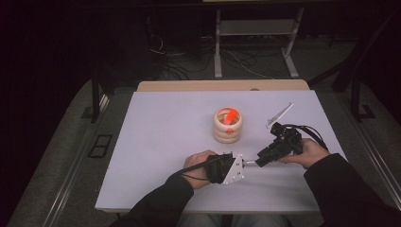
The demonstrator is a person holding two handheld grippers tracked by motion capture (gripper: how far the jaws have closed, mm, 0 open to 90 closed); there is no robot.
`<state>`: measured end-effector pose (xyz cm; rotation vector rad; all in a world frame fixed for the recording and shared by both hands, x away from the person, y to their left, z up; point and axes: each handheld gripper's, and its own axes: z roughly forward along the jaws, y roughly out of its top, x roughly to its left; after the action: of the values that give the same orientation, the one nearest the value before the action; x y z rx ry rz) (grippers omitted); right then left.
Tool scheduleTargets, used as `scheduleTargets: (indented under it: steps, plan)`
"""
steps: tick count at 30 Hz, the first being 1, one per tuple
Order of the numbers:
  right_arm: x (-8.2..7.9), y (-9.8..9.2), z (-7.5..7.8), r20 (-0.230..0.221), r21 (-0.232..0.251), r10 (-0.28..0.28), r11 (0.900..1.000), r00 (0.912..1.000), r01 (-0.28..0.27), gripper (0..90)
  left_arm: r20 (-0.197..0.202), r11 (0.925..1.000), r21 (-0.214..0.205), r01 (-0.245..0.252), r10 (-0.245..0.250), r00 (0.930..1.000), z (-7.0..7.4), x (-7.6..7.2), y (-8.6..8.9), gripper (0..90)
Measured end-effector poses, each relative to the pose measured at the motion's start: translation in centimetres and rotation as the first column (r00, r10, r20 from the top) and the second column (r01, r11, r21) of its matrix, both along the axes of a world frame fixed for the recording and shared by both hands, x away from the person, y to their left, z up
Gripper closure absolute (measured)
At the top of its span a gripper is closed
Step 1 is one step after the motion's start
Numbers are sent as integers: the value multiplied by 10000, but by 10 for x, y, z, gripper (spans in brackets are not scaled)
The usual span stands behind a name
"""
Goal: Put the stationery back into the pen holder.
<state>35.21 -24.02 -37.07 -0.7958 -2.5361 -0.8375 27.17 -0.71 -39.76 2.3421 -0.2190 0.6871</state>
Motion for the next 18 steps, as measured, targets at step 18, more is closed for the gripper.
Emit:
scheduleTargets:
  steps: [18]
  plan:
    - [4, 16, -10, -1070, -543, 745, 9953, 9915, -807, 681, 245, 9985, 306, 448, -455, 9987, -2, -4, -3, 794]
